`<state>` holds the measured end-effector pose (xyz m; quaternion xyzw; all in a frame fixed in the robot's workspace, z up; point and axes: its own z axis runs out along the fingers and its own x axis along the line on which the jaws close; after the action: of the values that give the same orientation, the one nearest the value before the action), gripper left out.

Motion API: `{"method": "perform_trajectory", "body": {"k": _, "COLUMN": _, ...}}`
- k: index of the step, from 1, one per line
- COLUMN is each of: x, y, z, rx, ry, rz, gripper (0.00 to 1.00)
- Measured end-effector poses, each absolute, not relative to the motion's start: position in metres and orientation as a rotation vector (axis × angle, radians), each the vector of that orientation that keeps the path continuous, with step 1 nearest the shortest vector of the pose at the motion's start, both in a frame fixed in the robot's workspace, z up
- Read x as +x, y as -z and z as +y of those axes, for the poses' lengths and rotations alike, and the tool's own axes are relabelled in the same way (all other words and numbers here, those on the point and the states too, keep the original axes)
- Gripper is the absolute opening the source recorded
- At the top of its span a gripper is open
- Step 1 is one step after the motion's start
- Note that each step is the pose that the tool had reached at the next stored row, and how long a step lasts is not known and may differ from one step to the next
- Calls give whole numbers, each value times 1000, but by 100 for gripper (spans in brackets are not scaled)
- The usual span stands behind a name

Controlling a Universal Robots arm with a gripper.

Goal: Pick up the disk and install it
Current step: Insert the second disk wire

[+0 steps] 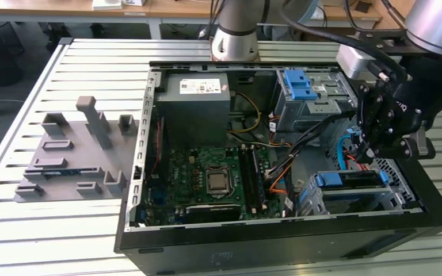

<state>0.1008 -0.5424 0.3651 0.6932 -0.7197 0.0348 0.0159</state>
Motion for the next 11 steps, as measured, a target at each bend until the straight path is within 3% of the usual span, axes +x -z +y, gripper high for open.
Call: {"method": "perform_trajectory", "body": {"k": 11, "x": 96, "y": -383, "z": -542, "rx": 2156, "ry": -108, "rz": -2239, "gripper": 11}}
